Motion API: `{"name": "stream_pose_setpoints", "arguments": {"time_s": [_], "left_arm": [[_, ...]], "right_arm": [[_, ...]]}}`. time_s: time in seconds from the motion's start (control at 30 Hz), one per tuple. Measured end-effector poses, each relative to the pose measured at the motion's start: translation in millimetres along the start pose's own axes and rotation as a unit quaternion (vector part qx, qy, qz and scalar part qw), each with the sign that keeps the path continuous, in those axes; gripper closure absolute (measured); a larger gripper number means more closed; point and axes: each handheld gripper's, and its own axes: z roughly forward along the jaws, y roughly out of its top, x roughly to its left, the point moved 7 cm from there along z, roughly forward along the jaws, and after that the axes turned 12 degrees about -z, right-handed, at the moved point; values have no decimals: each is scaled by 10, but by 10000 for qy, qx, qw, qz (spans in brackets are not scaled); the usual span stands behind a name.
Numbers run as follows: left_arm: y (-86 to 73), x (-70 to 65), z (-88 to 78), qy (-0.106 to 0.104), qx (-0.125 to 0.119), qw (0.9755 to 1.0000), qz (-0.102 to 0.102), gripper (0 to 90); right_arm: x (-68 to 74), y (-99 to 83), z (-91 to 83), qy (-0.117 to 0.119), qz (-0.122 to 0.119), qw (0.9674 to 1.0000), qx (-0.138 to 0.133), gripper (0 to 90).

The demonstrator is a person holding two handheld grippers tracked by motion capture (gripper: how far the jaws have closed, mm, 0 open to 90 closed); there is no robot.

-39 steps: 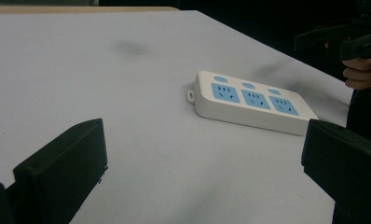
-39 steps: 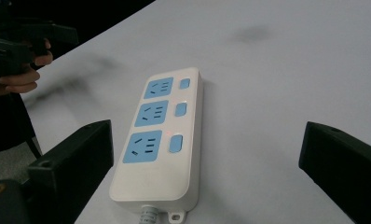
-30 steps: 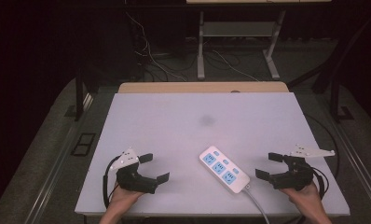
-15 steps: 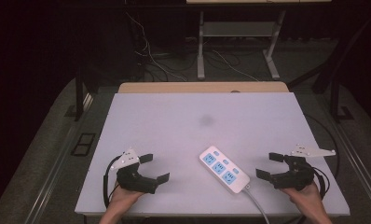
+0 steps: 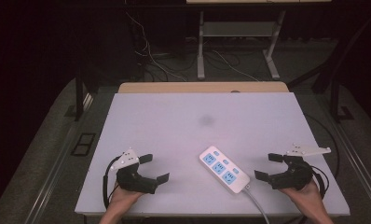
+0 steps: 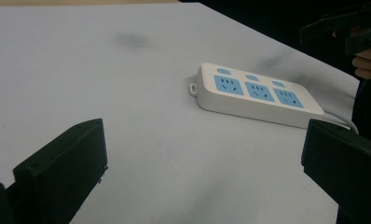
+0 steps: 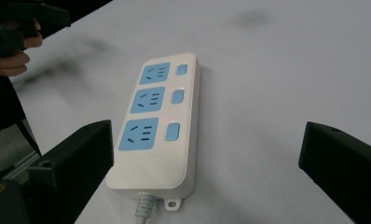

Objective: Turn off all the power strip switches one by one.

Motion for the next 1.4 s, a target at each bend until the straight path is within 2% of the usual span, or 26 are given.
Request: {"name": "stream_pose_setpoints", "arguments": {"time_s": [0.57, 0.93, 1.17, 1.4], "left_arm": [[-12, 11, 15, 34, 27, 10000, -12, 0], [-18, 13, 24, 22, 47, 10000, -17, 0], [-20, 15, 23, 26, 55, 10000, -6, 0], [-21, 25, 29, 31, 72, 10000, 3, 0]], "right_arm": [[-38, 93, 15, 175, -73, 9994, 296, 29], [-68, 252, 66, 249, -259, 9983, 460, 29], [-87, 378, 134, 315, -402, 9968, 617, 29], [-91, 416, 267, 412, -564, 9935, 895, 29]]}}
